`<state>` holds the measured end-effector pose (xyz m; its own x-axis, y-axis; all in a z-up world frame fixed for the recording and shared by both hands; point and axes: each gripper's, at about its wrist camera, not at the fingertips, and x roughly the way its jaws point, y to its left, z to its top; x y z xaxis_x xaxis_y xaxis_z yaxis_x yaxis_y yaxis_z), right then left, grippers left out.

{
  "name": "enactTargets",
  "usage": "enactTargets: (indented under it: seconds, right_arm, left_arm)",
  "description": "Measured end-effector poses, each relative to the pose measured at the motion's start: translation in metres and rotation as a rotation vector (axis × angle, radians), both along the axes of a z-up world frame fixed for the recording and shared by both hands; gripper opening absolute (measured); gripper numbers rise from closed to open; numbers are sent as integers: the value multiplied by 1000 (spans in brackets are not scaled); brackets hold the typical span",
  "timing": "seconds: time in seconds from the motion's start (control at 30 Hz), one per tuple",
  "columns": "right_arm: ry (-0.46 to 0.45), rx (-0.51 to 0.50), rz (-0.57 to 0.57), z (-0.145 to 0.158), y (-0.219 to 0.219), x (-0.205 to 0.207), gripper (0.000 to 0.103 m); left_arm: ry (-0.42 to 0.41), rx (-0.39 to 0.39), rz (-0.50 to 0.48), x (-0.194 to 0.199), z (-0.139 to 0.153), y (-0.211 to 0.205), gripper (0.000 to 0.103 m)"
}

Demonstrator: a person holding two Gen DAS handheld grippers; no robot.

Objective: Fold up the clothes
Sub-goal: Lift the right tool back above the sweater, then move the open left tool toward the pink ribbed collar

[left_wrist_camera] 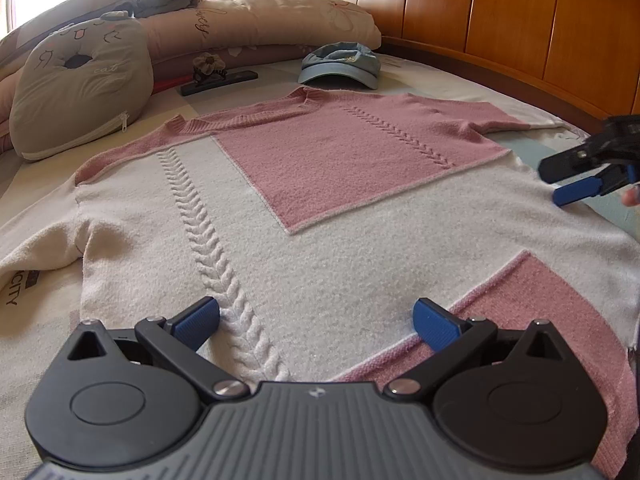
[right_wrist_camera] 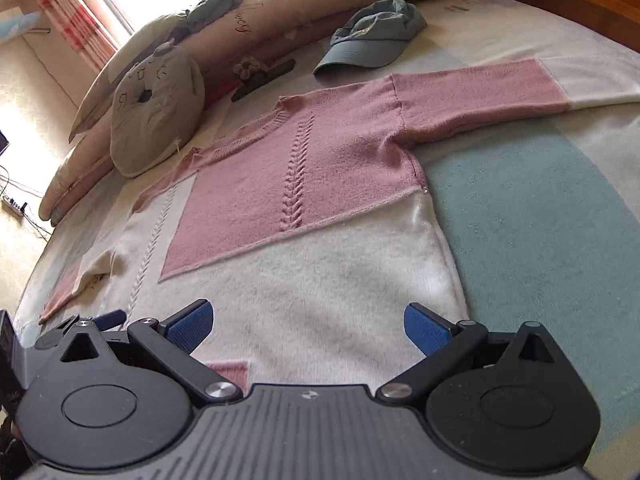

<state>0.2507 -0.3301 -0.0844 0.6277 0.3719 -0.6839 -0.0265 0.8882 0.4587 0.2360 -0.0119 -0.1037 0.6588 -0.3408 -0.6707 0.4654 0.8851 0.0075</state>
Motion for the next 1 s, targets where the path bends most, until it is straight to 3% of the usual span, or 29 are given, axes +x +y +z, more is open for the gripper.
enactTargets:
  seconds: [0.1,0.17,0.3,0.5,0.67,0.7,0.8,0.9,1.0]
  right_arm:
    - [-47,-31,-20,-12,-5,20,103]
    - [-62,3,-52,-12,-12,31,103]
    - [-32,28,-83,0,-13,31,103]
    - [-107,-119,53,15,30,-23,103]
    - [-59,-297,129,-11,70,-27,103]
    - [-83,-318,114,-14,73,-31,103]
    - [-151,-377,73,-22,81,-41,103]
    - [-186,-359,81,-25,75,-46,103]
    - [-209,-318,89,-26,67,-49,103]
  left_arm:
    - [0,-3,-2,1,0,0,102]
    - [1,-7,-4,1,0,1,102]
    - [-5,-6,-2,-1,2,0,102]
    - [-34,24,33,-6,11,-6,102]
    - [-40,15,86,-26,23,-8,102]
    - [-40,21,89,-31,24,-9,102]
    - [-5,64,90,-41,19,-13,102]
    - [66,92,105,-49,8,-14,102]
    - [98,56,149,-57,9,-8,102]
